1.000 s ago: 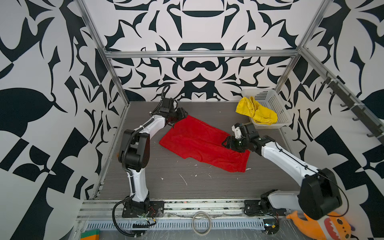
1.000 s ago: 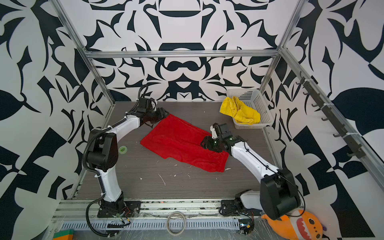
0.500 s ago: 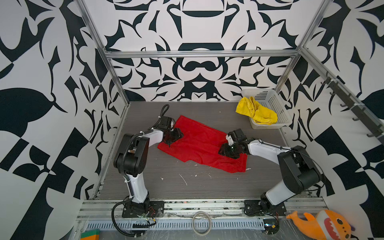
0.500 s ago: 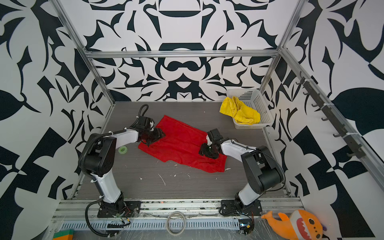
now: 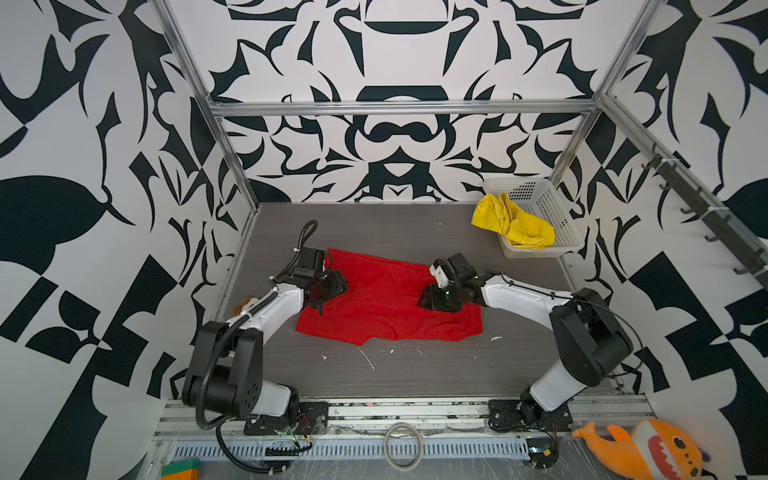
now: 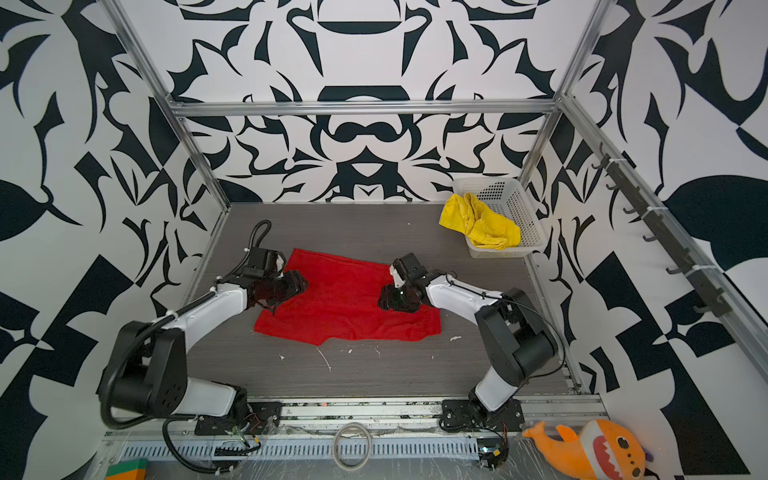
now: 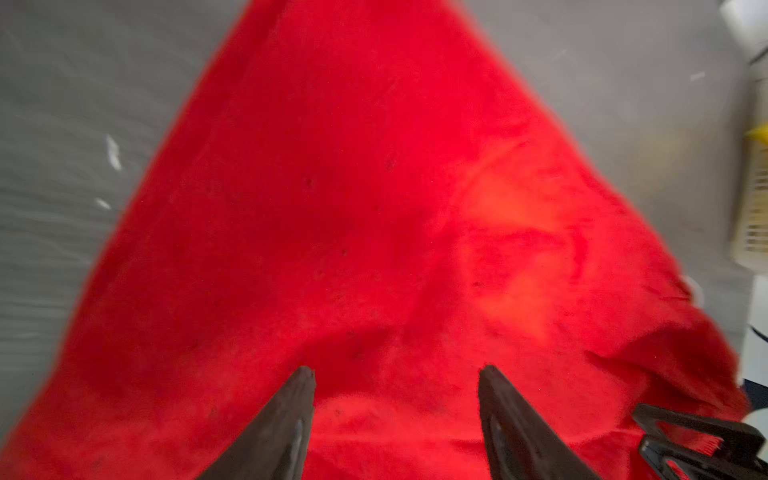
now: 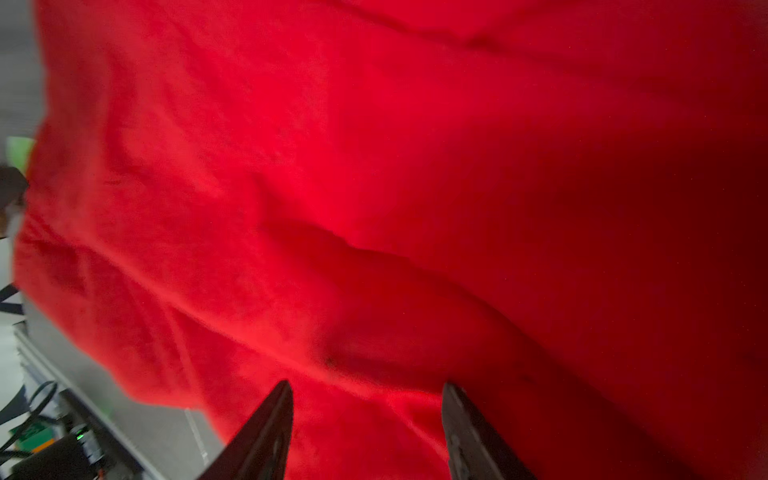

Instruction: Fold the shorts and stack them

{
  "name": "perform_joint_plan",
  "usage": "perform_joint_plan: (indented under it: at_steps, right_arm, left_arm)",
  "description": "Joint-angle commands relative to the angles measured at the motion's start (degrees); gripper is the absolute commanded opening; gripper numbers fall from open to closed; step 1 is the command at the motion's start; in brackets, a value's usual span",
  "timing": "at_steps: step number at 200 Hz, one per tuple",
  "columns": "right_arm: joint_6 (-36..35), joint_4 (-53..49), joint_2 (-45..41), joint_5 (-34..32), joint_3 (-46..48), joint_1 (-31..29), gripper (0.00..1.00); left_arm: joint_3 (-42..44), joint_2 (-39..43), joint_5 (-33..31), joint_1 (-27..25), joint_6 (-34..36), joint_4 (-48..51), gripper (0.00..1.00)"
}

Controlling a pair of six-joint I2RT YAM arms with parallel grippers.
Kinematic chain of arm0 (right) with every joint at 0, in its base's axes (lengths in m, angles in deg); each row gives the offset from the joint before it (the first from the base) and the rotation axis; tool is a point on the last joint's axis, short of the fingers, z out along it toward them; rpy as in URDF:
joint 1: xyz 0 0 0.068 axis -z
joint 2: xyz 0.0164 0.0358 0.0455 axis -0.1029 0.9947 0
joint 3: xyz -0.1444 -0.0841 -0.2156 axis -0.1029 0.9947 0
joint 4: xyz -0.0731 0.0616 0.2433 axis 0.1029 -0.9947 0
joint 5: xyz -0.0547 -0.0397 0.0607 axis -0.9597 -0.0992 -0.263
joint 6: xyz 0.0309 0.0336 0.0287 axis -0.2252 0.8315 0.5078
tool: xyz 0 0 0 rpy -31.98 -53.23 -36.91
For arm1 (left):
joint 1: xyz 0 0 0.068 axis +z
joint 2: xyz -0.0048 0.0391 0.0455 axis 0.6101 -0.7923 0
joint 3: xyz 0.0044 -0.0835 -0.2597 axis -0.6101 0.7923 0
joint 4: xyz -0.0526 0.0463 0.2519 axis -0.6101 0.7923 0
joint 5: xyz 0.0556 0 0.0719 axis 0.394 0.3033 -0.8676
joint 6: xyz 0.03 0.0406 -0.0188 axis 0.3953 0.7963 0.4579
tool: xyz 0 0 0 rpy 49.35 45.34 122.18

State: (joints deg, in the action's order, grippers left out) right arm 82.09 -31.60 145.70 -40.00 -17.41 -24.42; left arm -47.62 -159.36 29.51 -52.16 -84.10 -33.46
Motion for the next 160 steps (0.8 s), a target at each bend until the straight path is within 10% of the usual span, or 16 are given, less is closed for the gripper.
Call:
perform_joint_plan:
  at_steps: [1,93,160]
  right_arm:
    - [-3.4,-5.3,-7.8,1.2,-3.8,3.5,0.62]
    - [-1.5,-3.1,-26.2,26.7,16.8,45.5,0.62]
    - [0.0,-1.2,-26.4,30.4,23.1,53.5,0.62]
  left_arm:
    - [-5.9,4.0,-1.9,-2.4,5.8,2.3,0.70]
    - [-24.6,-17.5,9.0,-31.7,35.6,-1.1,0.75]
    - [-40.4,-36.3,15.4,-43.4,51.9,2.1,0.78]
